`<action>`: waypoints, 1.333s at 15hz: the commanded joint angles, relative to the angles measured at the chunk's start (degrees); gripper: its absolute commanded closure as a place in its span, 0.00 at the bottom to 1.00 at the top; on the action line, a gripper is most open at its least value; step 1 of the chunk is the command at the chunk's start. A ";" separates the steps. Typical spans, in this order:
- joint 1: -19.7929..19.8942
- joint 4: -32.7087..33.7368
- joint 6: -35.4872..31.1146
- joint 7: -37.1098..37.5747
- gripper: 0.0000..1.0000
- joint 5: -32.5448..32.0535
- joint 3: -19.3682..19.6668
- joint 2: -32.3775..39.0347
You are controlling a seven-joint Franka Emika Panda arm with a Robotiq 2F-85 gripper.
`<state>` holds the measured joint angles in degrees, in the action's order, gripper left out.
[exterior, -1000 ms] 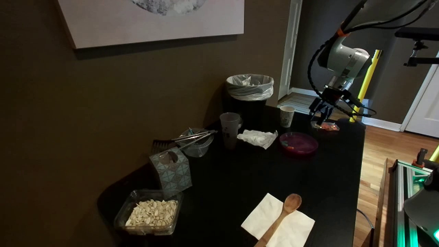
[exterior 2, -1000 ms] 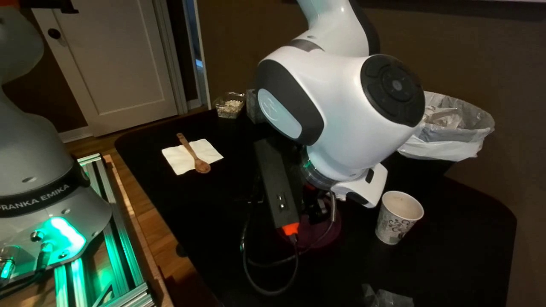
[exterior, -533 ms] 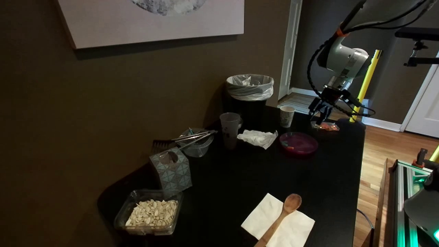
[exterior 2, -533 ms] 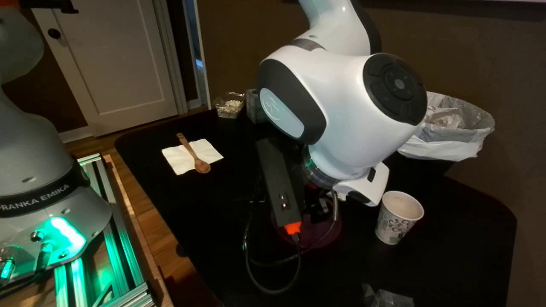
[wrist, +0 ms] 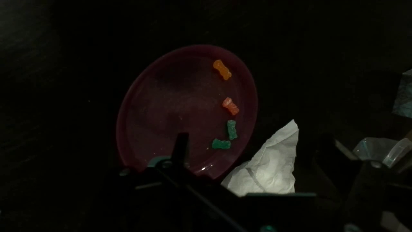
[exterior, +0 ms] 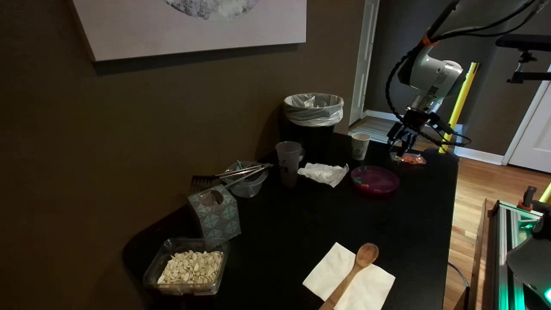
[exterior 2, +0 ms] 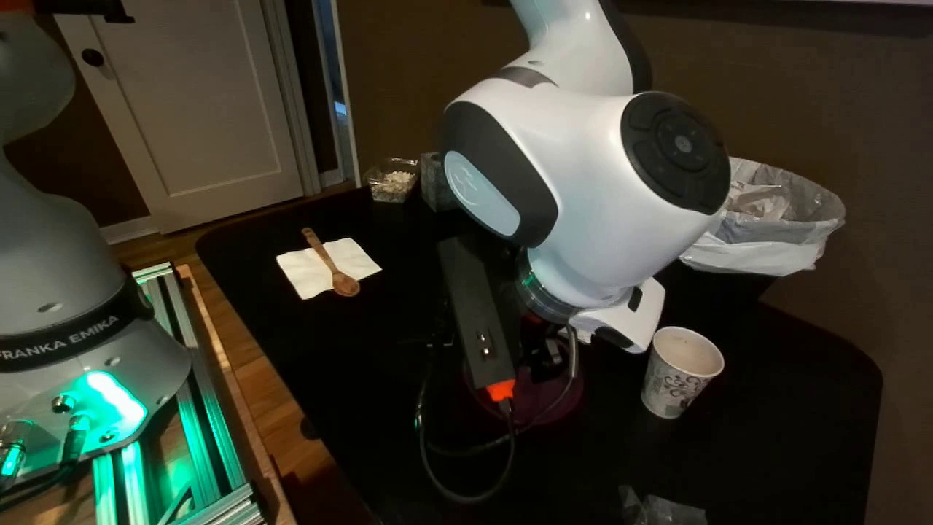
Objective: Put the purple plate on top of the tissue box.
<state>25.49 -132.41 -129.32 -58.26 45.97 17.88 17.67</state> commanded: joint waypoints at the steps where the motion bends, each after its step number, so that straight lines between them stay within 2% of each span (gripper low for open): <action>1: 0.89 0.92 -0.22 -0.63 0.00 -0.06 -0.58 1.36; 5: 1.96 2.02 -1.47 -1.76 0.00 2.36 -0.81 3.47; 9: 3.37 3.63 -6.31 -1.54 0.00 4.80 -0.89 7.10; 15: 6.31 5.46 -9.65 -4.77 0.00 11.94 -3.72 12.10; 20: 6.52 8.65 -13.58 -6.82 0.00 16.63 -4.49 16.55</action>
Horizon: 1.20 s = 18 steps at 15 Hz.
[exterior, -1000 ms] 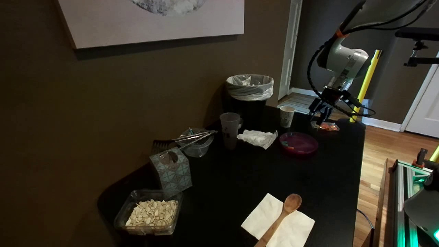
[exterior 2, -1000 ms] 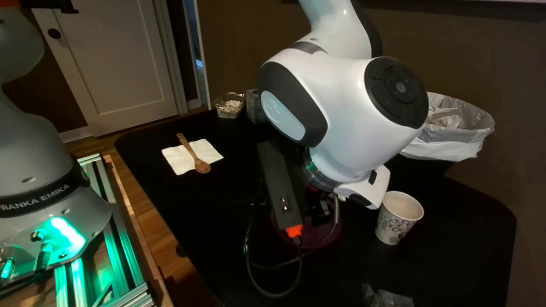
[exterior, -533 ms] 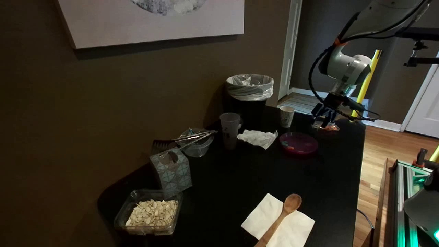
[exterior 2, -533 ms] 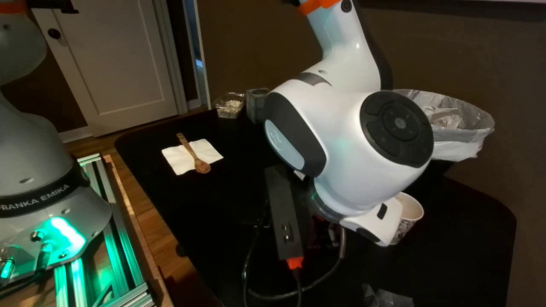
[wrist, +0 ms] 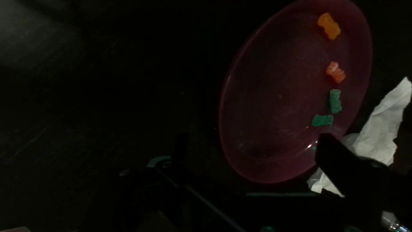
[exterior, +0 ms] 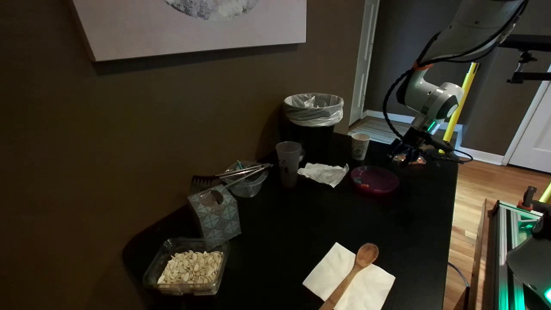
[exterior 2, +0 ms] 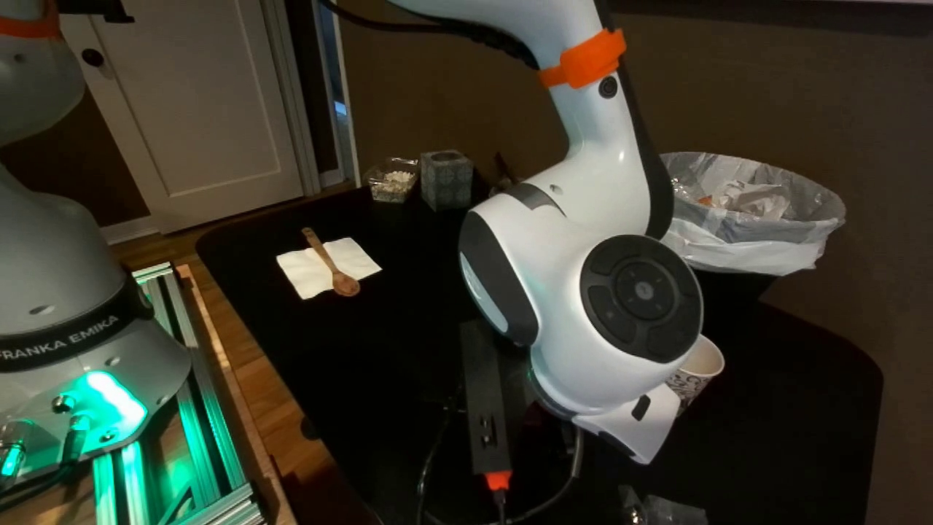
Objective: Put the purple plate on top of the tissue box.
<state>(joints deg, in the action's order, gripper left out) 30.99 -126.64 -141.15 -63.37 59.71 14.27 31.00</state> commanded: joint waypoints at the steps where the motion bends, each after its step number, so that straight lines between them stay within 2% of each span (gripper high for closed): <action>1: 0.71 3.26 -1.62 -1.11 0.00 2.22 -0.69 3.88; 2: 0.45 3.47 -2.09 -1.15 0.00 1.94 -0.77 4.44; 3: 0.39 3.61 -1.91 -1.13 0.08 1.77 -0.91 4.85; 4: 0.39 3.80 -1.75 -1.08 0.22 1.64 -1.00 5.22; 6: 0.29 4.21 -1.91 -0.98 0.40 1.50 -1.18 6.05; 9: 0.30 4.85 -1.92 -0.84 0.45 1.31 -1.35 7.14; 10: 0.30 5.05 -2.01 -0.87 0.43 1.28 -1.38 7.47; 11: 0.29 5.18 -1.95 -0.75 0.47 1.16 -1.36 7.66; 13: 0.30 5.42 -1.95 -0.71 0.70 1.13 -1.40 7.97; 14: 0.31 5.53 -2.00 -0.75 0.71 1.15 -1.43 8.06; 18: 0.29 5.71 -2.07 -0.87 0.99 1.14 -1.48 8.01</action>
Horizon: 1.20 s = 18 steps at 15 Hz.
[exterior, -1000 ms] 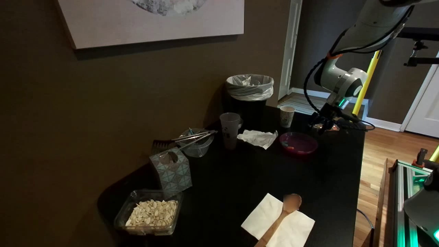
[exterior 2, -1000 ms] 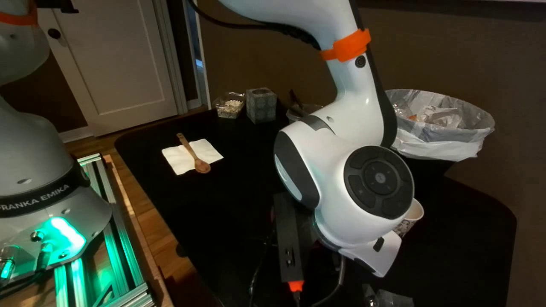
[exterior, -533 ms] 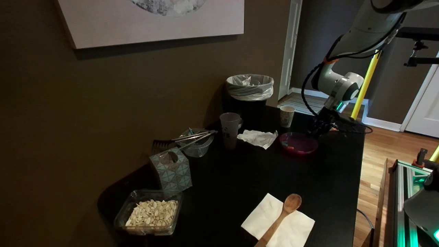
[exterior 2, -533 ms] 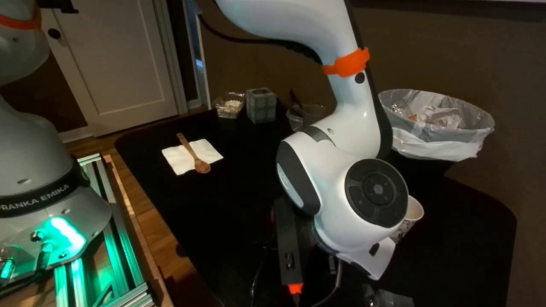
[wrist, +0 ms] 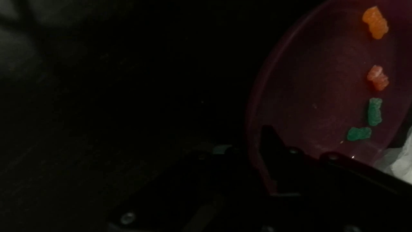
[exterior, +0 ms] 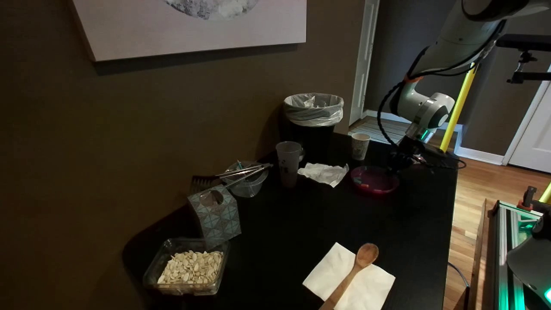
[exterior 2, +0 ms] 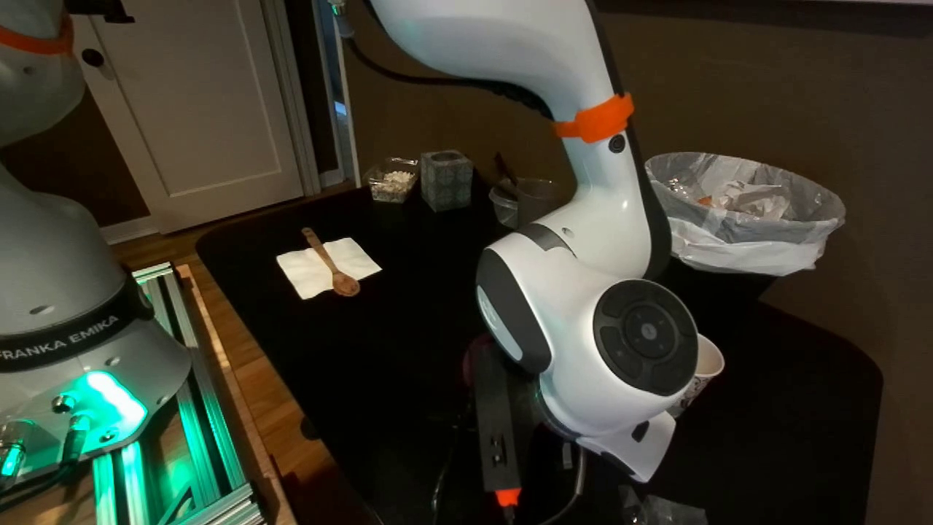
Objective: Put the purple plate on top of the tissue box.
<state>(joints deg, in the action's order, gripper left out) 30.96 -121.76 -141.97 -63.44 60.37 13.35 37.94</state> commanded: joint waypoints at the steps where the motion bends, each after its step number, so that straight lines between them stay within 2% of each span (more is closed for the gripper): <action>1: 0.30 0.84 -1.24 -0.75 1.00 0.49 -0.57 1.00; 5: 0.18 0.75 -0.85 -0.38 0.99 -0.12 -0.25 0.36; 11: 0.75 -2.57 1.61 -4.01 0.99 -1.43 0.34 -5.70; 13: -0.15 -4.95 1.00 -4.82 0.99 -3.19 1.26 -8.21; 18: -2.80 -13.08 -0.71 -2.92 0.99 -13.67 2.96 -14.58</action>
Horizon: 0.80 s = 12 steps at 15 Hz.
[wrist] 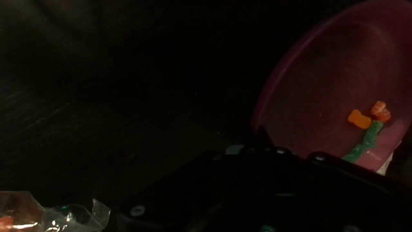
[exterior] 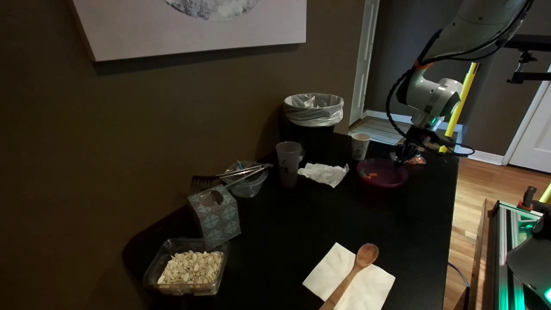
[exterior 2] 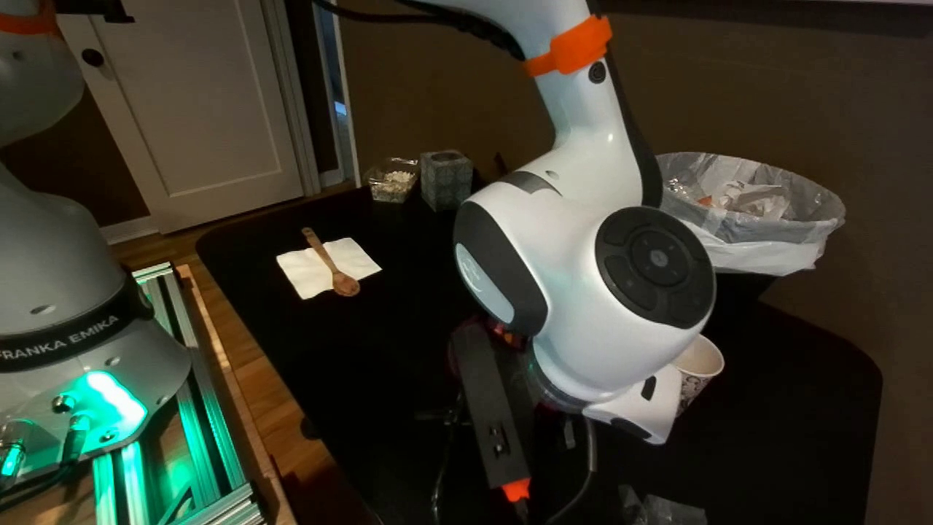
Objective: Put the purple plate on top of the tissue box.
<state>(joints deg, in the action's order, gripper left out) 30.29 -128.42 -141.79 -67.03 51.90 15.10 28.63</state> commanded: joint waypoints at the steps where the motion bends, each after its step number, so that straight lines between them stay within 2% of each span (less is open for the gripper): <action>1: -2.72 -8.15 -0.87 1.20 0.99 -7.25 1.13 -6.74; 4: -4.04 -11.51 1.50 4.36 0.99 -11.70 0.27 -10.05; 7: -6.67 -15.33 1.07 8.71 0.99 -14.97 -0.67 -14.29; 10: -7.88 -16.22 4.00 11.94 0.99 -19.71 -0.90 -17.35; 11: -6.92 -14.48 1.06 9.90 0.99 -16.74 -1.94 -13.74; 12: -7.24 -14.66 1.40 10.36 0.96 -17.03 -2.08 -14.49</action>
<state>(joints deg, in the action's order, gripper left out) 22.38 -143.08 -140.38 -56.95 35.24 13.63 14.23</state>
